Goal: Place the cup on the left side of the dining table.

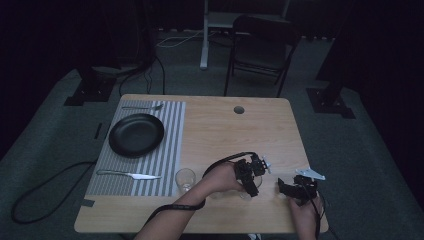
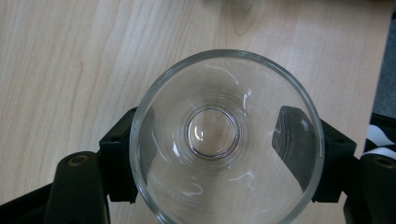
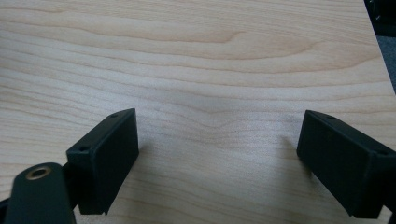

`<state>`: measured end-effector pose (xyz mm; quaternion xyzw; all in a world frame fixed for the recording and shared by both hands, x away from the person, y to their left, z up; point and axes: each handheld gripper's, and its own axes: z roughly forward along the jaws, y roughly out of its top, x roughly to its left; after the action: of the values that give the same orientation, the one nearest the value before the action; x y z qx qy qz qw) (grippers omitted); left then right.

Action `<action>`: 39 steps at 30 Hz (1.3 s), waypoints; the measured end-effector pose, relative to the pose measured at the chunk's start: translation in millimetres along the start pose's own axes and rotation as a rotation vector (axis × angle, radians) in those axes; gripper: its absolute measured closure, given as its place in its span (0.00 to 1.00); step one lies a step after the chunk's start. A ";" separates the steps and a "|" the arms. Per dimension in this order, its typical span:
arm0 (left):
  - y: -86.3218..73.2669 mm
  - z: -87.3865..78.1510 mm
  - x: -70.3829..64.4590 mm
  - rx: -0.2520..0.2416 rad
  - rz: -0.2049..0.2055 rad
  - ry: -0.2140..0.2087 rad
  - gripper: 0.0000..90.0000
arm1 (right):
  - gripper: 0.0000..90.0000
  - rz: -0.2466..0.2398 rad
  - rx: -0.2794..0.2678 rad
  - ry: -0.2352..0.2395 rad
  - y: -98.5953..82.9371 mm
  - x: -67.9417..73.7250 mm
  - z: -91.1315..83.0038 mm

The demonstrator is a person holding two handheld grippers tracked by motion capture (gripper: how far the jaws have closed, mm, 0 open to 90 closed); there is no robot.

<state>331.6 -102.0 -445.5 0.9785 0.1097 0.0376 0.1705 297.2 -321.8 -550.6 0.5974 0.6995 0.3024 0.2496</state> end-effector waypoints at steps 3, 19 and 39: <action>0.9 -0.7 1.2 0.001 -0.003 0.002 0.32 | 0.14 0.001 0.000 0.000 0.0 0.1 0.0; 3.2 -12.6 14.0 -0.040 -0.043 0.025 0.32 | 0.14 0.001 -0.001 0.000 0.0 0.1 0.0; -4.6 -30.9 43.6 -0.055 -0.131 0.090 0.32 | 0.14 0.001 -0.001 0.000 0.0 0.1 0.0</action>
<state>369.7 -77.8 -416.5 0.9615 0.1799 0.0733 0.1945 297.2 -321.7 -550.6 0.5978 0.6989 0.3029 0.2497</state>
